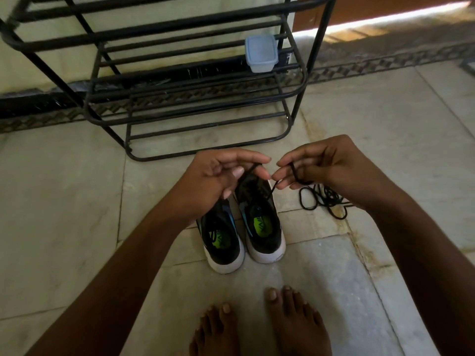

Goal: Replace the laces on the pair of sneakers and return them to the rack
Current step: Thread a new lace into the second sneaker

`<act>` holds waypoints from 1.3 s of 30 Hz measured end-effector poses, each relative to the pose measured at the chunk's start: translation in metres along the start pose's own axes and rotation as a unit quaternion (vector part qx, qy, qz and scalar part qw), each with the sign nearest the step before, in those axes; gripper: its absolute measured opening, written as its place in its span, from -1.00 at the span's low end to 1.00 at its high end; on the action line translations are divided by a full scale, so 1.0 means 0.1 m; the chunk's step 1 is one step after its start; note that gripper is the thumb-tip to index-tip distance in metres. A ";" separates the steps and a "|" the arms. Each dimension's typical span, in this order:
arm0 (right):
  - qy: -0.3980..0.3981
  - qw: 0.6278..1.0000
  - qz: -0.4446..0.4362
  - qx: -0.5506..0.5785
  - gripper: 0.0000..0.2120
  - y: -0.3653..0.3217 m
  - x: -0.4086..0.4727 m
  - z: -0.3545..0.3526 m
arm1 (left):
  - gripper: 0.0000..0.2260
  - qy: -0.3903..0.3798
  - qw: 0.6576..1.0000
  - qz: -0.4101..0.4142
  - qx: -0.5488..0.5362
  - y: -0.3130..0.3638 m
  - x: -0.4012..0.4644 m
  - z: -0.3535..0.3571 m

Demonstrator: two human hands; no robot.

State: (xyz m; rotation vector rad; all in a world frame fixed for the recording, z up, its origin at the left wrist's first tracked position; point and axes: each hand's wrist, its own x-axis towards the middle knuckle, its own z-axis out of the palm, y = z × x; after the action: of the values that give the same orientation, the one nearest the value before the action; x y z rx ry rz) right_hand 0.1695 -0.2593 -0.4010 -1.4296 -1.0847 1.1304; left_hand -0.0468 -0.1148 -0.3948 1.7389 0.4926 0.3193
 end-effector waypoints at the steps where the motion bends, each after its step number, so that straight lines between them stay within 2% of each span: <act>1: 0.000 1.000 0.005 0.002 -0.74 -0.02 -0.01 0.00 | -0.72 0.012 1.000 0.004 0.003 0.01 0.00 0.01; 6: 0.050 0.998 -0.010 -0.040 -0.92 -0.06 -0.04 0.08 | -0.90 0.090 0.996 0.013 0.003 0.03 0.02 0.09; 7: 0.067 0.996 -0.025 -0.059 -0.90 -0.06 -0.02 0.10 | -0.92 0.107 0.994 0.013 0.005 0.03 0.03 0.09; 9: 0.118 0.986 -0.065 -0.099 -0.80 -0.03 0.01 0.16 | -0.89 0.144 0.989 0.018 0.040 0.02 0.05 0.11; 11: 0.163 0.973 -0.109 -0.118 -0.81 -0.01 0.06 0.21 | -0.86 0.161 0.982 0.038 0.086 0.03 0.07 0.11; 13: 0.188 0.966 -0.137 -0.115 -0.85 -0.02 0.09 0.25 | -0.84 0.163 0.983 0.051 0.072 0.05 0.08 0.12; 20: 0.221 0.963 -0.149 -0.032 -0.86 -0.09 0.14 0.43 | -0.90 0.221 0.973 0.054 -0.045 0.15 0.10 0.20; 28: 0.266 0.939 -0.190 -0.102 -0.84 -0.16 0.23 0.43 | -0.92 0.288 0.954 0.082 -0.034 0.22 0.17 0.26; 34: 0.276 0.945 -0.169 -0.040 -0.89 -0.21 0.28 0.45 | -0.89 0.330 0.938 0.090 -0.063 0.25 0.25 0.26; 39: 0.243 0.956 -0.155 -0.055 -0.85 -0.28 0.34 0.47 | -0.96 0.324 0.939 0.088 -0.069 0.26 0.29 0.29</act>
State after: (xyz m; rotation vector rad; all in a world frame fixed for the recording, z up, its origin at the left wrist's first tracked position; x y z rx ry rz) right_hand 0.1271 -0.2153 -0.3812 -1.4584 -0.9785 0.4635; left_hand -0.0043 -0.1304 -0.3771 1.5183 0.7626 1.0495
